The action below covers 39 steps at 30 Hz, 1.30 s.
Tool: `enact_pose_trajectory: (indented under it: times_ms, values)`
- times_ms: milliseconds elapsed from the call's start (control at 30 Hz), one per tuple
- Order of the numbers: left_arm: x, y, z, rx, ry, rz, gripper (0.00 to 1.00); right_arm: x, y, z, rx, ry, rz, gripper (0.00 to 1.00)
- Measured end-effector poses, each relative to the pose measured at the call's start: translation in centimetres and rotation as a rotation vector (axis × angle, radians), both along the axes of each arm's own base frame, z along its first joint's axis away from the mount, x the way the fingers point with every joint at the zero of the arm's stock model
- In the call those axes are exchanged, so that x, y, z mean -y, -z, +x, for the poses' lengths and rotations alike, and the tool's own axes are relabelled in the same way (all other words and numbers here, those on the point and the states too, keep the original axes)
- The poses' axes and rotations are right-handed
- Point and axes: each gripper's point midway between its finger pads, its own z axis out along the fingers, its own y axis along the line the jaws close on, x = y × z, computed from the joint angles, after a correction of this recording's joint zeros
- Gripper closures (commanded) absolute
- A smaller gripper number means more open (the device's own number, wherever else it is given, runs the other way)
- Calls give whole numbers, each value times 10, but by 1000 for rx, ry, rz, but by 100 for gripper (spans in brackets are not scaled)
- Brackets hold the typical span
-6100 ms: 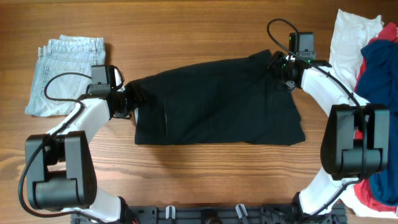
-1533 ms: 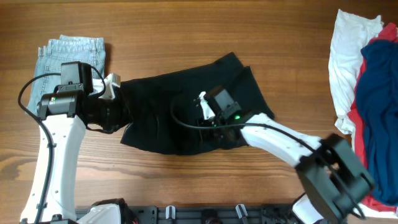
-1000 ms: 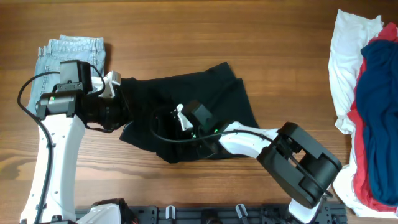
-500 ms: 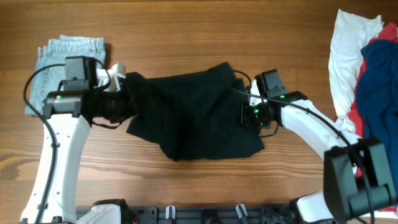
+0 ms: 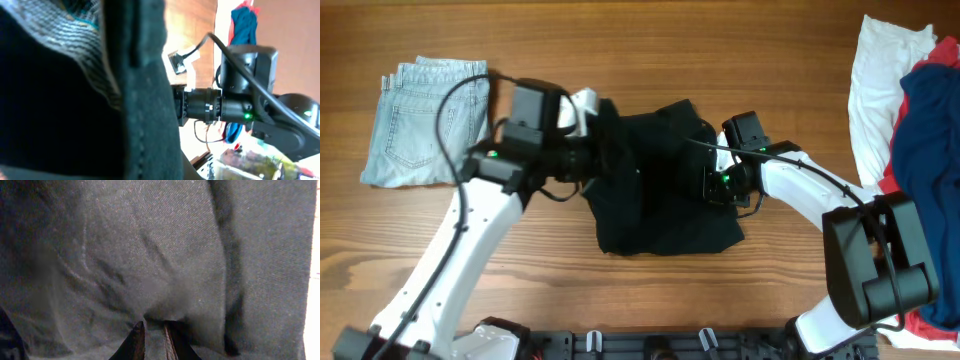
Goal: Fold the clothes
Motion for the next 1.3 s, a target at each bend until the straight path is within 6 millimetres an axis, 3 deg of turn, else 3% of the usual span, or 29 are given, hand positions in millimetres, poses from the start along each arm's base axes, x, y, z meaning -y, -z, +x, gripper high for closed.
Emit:
enact_pose_trajectory:
  times_ms: [300, 600, 633, 700, 733, 767, 867, 967, 1033, 1100, 1200, 1300]
  values:
    - [55, 41, 16, 32, 92, 35, 88, -1, 0, 0, -1, 0, 4, 86]
    - [93, 56, 14, 72, 171, 16, 83, -1, 0, 0, -1, -1, 6, 86]
    - [96, 59, 14, 66, 175, 17, 76, -1, 0, 0, -2, -1, 5, 86]
    - [101, 65, 13, 53, 179, 16, 34, -1, 0, 0, -2, 0, 6, 91]
    - [104, 68, 12, 49, 183, 17, 27, -1, 0, 0, -3, 0, 6, 92]
    - [104, 69, 12, 47, 183, 17, 26, -1, 0, 0, -2, 0, 5, 92]
    - [105, 70, 12, 40, 181, 17, 25, 0, 1, 0, -8, 0, 3, 91]
    - [102, 71, 12, 30, 176, 23, 25, 5, -2, -8, -58, -10, -18, 83]
    - [95, 74, 12, 9, 166, 35, 25, 20, -8, -19, -137, -2, -71, 80]
    - [81, 75, 15, -10, 142, 52, 24, 41, -20, -16, -160, 30, -136, 79]
    - [49, 79, 28, -46, 72, 75, 20, 74, -69, 10, -52, 107, -215, 75]
    - [16, 79, 51, -38, -13, 84, 13, 76, -124, 34, 141, 121, -177, 73]
